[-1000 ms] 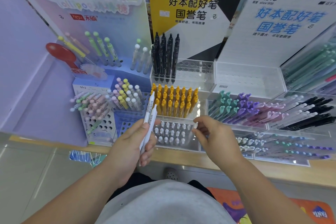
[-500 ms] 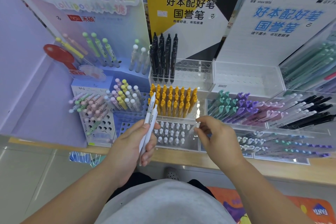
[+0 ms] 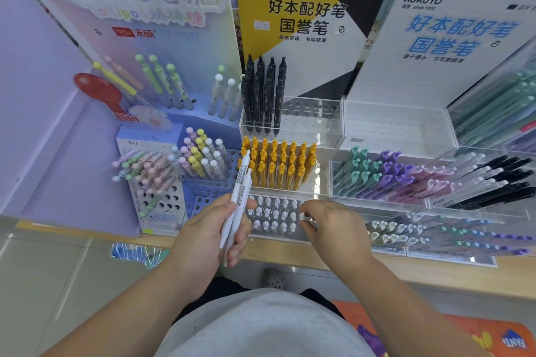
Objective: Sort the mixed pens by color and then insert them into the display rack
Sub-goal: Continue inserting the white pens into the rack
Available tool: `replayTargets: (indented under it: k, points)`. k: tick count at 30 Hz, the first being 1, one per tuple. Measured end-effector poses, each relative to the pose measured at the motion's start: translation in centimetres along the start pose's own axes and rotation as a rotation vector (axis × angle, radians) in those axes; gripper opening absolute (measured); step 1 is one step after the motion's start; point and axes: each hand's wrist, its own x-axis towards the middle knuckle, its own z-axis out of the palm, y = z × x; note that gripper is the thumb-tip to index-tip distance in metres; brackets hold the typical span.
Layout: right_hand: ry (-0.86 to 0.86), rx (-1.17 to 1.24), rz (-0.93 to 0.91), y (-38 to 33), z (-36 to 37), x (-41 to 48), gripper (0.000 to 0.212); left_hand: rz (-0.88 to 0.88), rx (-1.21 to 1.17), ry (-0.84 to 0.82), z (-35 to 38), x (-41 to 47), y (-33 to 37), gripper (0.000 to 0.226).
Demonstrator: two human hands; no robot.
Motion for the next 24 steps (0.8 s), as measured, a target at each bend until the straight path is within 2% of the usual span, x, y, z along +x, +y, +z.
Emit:
replayTargets:
  k: [8, 13, 17, 20, 22, 24]
  points:
    - [0.028, -0.008, -0.017, 0.0, 0.3, -0.1, 0.028, -0.005, 0.089, 0.028, 0.0, -0.3, -0.1, 0.036]
    - [-0.058, 0.098, 0.042, -0.2, -0.8, -0.3, 0.025, 0.015, 0.206, 0.015, 0.2, -0.5, 0.2, 0.029]
    - [-0.002, 0.440, 0.250, -0.7, -4.4, -0.3, 0.014, 0.029, 0.297, -0.035, 0.5, -0.6, 0.5, 0.022]
    - [0.007, 0.889, 0.498, -1.8, -7.7, 0.2, 0.007, 0.012, 0.326, -0.095, 1.3, -0.6, 0.9, 0.029]
    - [-0.056, 1.127, 0.573, -2.4, -9.3, 0.6, 0.019, -0.020, 0.349, -0.164, 2.1, -0.7, 1.3, 0.031]
    - [-0.134, 1.232, 0.575, -2.7, -9.9, 0.7, 0.031, -0.049, 0.372, -0.243, 2.8, -0.8, 1.6, 0.024]
